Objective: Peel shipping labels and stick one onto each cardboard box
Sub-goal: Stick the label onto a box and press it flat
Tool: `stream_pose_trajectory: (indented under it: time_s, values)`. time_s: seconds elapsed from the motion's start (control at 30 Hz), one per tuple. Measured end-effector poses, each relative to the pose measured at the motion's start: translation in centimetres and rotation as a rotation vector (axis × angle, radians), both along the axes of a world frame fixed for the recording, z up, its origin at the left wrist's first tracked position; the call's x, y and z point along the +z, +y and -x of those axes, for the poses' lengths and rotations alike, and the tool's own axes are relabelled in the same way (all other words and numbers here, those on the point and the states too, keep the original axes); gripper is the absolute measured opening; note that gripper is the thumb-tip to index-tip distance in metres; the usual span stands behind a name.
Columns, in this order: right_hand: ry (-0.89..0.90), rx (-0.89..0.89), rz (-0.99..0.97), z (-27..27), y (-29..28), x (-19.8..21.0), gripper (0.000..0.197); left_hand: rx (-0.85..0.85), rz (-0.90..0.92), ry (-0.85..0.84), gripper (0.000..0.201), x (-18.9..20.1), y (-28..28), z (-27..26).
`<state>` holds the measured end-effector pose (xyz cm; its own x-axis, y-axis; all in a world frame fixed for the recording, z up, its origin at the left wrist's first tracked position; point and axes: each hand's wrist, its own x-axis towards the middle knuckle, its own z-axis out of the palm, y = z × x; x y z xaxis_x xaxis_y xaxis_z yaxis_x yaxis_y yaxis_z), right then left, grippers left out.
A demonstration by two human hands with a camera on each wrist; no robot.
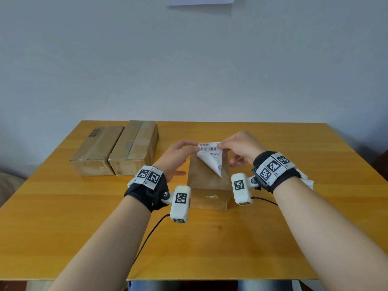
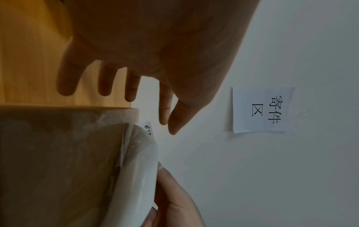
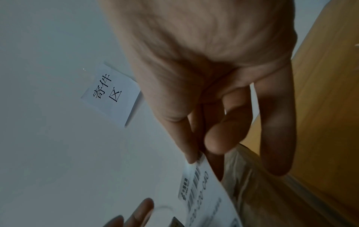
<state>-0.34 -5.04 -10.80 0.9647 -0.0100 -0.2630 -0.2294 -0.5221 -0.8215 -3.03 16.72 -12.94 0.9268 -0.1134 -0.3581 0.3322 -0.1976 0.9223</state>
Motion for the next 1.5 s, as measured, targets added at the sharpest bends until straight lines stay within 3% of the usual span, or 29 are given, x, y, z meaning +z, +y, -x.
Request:
stream_pose_trajectory:
  time_s: [0.5,0.73,0.87,1.03,1.23,1.5]
  values:
    - [-0.016,-0.008,-0.011,-0.3,0.1,0.2,0.015,-0.041,-0.093,-0.006,0.036,0.1,0.2,1.2]
    - [-0.011,0.011,0.010,-0.4,0.1,0.6,0.011,0.028,-0.063,-0.066,0.019,0.4,-0.4,1.4]
    - [-0.026,0.028,0.037,-0.3,0.2,0.7,0.011,0.036,-0.010,-0.070,0.025,0.9,-0.9,1.2]
    - [-0.039,0.028,0.028,-0.5,0.0,0.7,0.007,0.002,-0.048,-0.049,0.018,1.1,-1.5,1.4]
    - [-0.022,0.014,0.006,-0.8,-0.3,0.5,0.012,0.004,-0.038,-0.012,0.039,0.5,-1.1,1.3]
    - [0.018,0.017,-0.004,-1.1,-0.2,0.2,0.008,-0.123,-0.056,-0.039,0.026,-1.7,0.6,1.2]
